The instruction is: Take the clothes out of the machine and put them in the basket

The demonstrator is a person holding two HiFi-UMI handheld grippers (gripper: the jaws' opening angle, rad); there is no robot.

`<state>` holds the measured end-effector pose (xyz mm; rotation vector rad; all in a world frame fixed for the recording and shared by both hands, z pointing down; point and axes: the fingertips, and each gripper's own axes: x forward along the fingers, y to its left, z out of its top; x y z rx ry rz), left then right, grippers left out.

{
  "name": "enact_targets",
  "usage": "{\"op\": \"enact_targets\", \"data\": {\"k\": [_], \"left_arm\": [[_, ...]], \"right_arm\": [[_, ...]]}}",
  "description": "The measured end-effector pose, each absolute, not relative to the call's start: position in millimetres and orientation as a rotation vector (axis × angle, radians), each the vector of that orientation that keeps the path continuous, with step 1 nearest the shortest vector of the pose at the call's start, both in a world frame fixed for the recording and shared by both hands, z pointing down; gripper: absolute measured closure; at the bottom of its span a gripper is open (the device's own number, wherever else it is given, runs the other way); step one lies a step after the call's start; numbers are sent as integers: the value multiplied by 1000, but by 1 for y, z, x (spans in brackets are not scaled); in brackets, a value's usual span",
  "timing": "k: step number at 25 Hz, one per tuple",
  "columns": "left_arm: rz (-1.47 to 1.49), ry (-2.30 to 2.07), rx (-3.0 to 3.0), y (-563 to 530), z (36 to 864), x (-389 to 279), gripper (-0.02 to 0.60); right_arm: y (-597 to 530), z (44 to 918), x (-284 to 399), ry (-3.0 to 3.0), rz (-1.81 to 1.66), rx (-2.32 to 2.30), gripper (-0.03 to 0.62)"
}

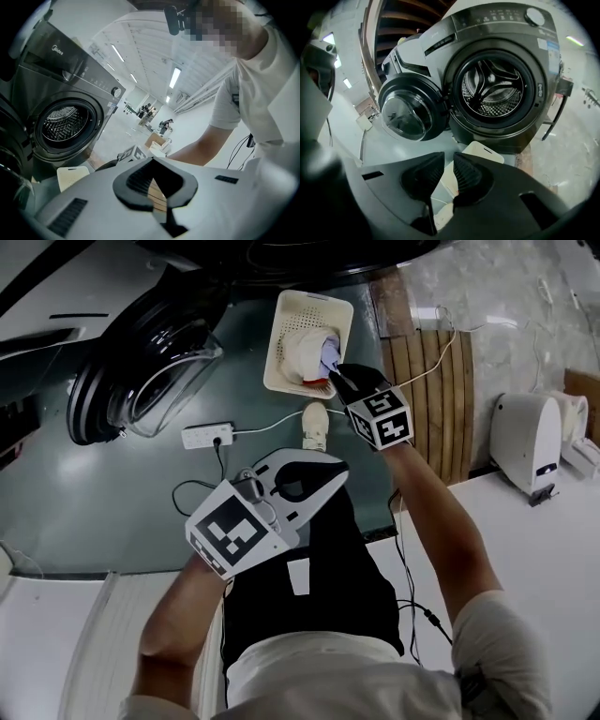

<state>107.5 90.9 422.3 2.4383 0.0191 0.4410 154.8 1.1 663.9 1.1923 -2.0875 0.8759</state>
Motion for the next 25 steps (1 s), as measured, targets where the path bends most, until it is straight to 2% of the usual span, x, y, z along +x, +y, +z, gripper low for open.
{"op": "enact_targets", "data": {"k": [3, 10, 25], "left_arm": [[443, 32, 2463, 94, 405, 98, 584], [490, 44, 2521, 118, 357, 76, 584], [522, -151, 2552, 142, 272, 9, 584]], "right_arm": [[5, 625, 151, -2110, 849, 1233, 548], [32, 528, 135, -2174, 837, 1277, 561], [112, 337, 92, -2289, 669, 1268, 567]]}}
